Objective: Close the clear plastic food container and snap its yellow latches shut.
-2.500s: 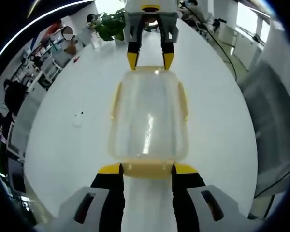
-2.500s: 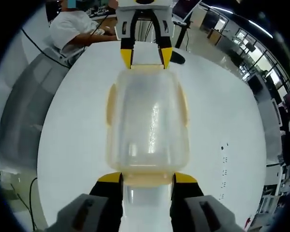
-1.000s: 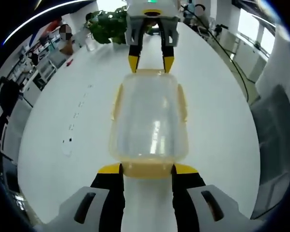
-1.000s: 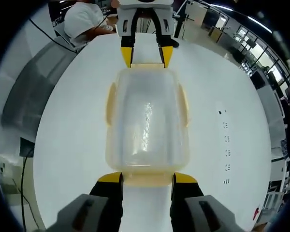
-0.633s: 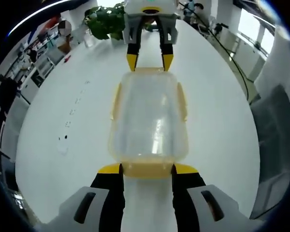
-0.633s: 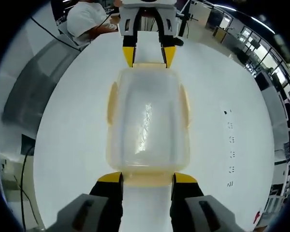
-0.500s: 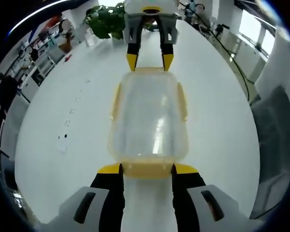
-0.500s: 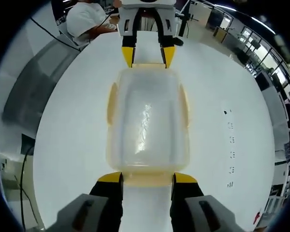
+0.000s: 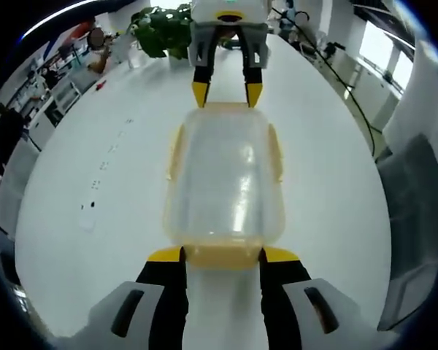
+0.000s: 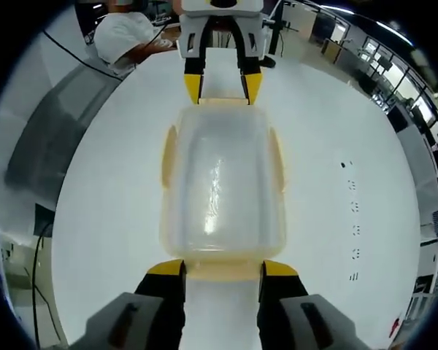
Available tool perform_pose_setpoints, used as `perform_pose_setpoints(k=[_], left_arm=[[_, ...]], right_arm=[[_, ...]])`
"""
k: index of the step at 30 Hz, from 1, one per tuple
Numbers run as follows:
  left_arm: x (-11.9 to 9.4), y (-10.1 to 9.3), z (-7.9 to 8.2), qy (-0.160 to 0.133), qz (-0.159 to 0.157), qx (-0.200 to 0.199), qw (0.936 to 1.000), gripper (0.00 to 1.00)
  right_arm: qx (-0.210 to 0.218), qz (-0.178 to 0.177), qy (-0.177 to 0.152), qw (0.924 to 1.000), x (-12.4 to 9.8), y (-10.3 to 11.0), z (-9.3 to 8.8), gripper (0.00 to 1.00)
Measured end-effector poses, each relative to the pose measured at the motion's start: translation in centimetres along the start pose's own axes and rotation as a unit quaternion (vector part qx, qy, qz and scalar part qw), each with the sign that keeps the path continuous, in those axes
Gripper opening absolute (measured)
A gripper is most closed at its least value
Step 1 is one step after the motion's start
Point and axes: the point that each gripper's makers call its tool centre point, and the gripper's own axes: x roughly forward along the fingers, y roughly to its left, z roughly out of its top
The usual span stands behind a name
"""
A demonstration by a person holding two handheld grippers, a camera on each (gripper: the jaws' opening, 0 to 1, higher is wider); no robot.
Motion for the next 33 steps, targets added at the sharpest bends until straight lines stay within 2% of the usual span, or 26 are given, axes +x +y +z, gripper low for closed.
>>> perform_pose_setpoints(k=[13, 16, 17, 18, 19, 22, 24, 25, 26, 30, 32, 33], left_arm=[[0.0, -0.2, -0.4, -0.015, 0.000, -0.006, 0.9999, 0.37], [0.1, -0.9, -1.7, 0.007, -0.012, -0.002, 0.9999, 0.38], [0.1, -1.1, -2.0, 0.009, -0.019, -0.007, 0.9998, 0.40], [0.1, -1.2, -2.4, 0.014, -0.017, -0.013, 0.9997, 0.43], [0.0, -1.1, -3.0, 0.017, -0.012, -0.011, 0.9997, 0.45], [-0.6, -1.2, -3.8, 0.009, -0.007, -0.056, 0.9984, 0.44], [-1.0, -1.1, -3.4, -0.010, 0.001, -0.077, 0.9970, 0.44], [-1.2, -1.1, -3.1, -0.021, 0.002, -0.089, 0.9958, 0.44], [-1.4, -1.1, -2.7, -0.032, 0.003, -0.104, 0.9940, 0.45], [-2.2, -0.1, -1.0, -0.072, 0.027, -0.170, 0.9824, 0.46], [-2.2, 0.4, -0.8, -0.066, 0.042, -0.180, 0.9805, 0.47], [-2.2, 0.6, -0.1, -0.080, 0.048, -0.197, 0.9759, 0.47]], right_arm=[[-0.012, -0.008, -0.009, 0.9999, 0.1, 0.0, 0.2, 0.39], [-0.011, -0.009, -0.007, 0.9999, 0.0, 0.0, 0.1, 0.40], [-0.009, -0.010, -0.008, 0.9999, 0.0, 0.0, 0.0, 0.44], [-0.006, -0.013, -0.011, 0.9998, 0.0, 0.0, 0.0, 0.51], [0.001, -0.014, -0.015, 0.9998, -0.1, 0.1, 0.0, 0.54], [0.007, -0.015, -0.015, 0.9997, -0.5, 0.4, -0.4, 0.50], [0.029, -0.021, -0.028, 0.9990, -0.9, 0.4, -0.2, 0.52], [0.048, -0.023, -0.050, 0.9973, -1.2, 0.5, 0.4, 0.52], [0.063, -0.024, -0.058, 0.9960, -1.4, 0.5, 0.6, 0.52], [0.144, -0.042, -0.088, 0.9848, -2.3, -0.3, 1.2, 0.47], [0.180, -0.053, -0.107, 0.9764, -2.5, -0.8, 1.9, 0.48], [0.188, -0.068, -0.110, 0.9737, -2.6, -1.3, 1.9, 0.48]])
